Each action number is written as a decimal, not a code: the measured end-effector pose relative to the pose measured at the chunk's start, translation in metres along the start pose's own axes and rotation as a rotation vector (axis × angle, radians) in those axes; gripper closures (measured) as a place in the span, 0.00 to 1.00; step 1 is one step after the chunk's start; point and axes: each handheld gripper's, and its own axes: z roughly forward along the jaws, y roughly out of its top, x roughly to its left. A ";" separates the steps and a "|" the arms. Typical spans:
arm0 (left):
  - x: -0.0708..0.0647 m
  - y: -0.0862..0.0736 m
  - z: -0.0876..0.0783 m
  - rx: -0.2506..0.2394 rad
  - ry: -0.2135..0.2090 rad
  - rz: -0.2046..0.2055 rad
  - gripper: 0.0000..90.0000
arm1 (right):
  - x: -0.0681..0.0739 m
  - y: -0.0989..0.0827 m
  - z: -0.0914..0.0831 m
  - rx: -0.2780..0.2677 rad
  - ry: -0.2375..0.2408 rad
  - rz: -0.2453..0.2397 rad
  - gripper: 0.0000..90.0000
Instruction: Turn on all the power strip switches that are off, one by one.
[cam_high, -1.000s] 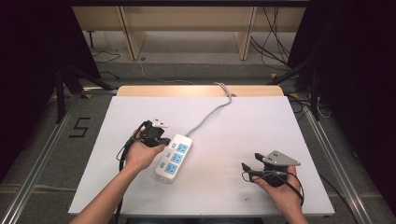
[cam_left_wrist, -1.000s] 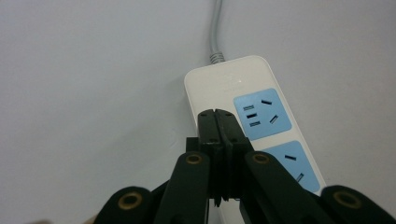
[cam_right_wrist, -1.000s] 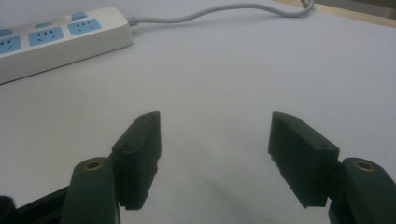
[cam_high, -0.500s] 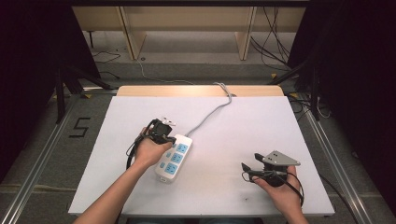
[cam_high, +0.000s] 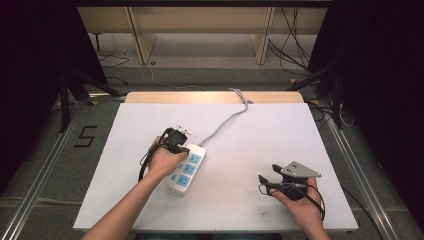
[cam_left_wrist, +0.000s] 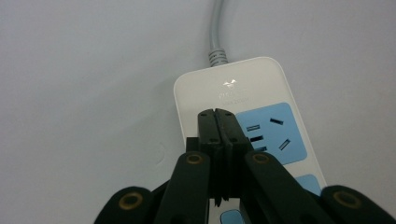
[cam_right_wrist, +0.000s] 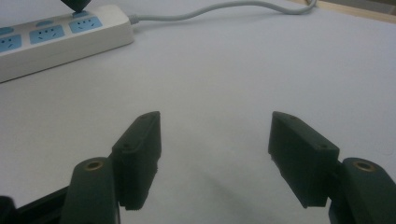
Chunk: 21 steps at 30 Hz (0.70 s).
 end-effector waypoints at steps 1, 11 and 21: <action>0.000 0.000 0.000 0.002 0.002 0.000 1.00 | 0.000 0.000 0.000 0.000 0.000 -0.001 0.39; 0.001 0.002 0.001 0.024 -0.004 -0.018 1.00 | 0.000 0.001 -0.001 -0.007 -0.004 -0.001 0.39; -0.001 0.005 0.003 0.050 0.013 -0.008 1.00 | 0.000 0.000 -0.001 -0.004 -0.001 -0.004 0.39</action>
